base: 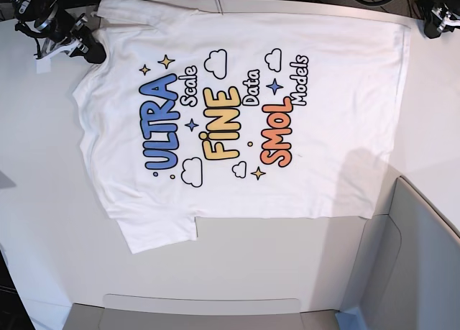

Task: Layout the t-shirt on the table in an organized manner, then fold the t-shirt properly
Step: 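Release the shoulder corner and regrasp the shirt edge with the left gripper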

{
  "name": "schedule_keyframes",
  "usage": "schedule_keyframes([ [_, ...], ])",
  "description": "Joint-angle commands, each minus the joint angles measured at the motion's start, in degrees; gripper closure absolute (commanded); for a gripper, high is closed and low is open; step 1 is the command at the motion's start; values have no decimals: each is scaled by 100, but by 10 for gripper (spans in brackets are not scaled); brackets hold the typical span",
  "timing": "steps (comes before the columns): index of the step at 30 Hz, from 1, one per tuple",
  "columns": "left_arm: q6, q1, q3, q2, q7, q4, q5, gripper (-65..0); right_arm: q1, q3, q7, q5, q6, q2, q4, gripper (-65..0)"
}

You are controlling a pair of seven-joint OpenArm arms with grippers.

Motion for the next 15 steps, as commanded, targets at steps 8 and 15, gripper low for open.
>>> schedule_keyframes([
  [8, 15, 50, 963, -94, 41, 53, -25, -130, -17, 9, -135, -190, -24, 22, 3, 0],
  [15, 15, 6, 1420, -33, 41, 53, -25, -130, -17, 9, -135, -199, -24, 22, 3, 0],
])
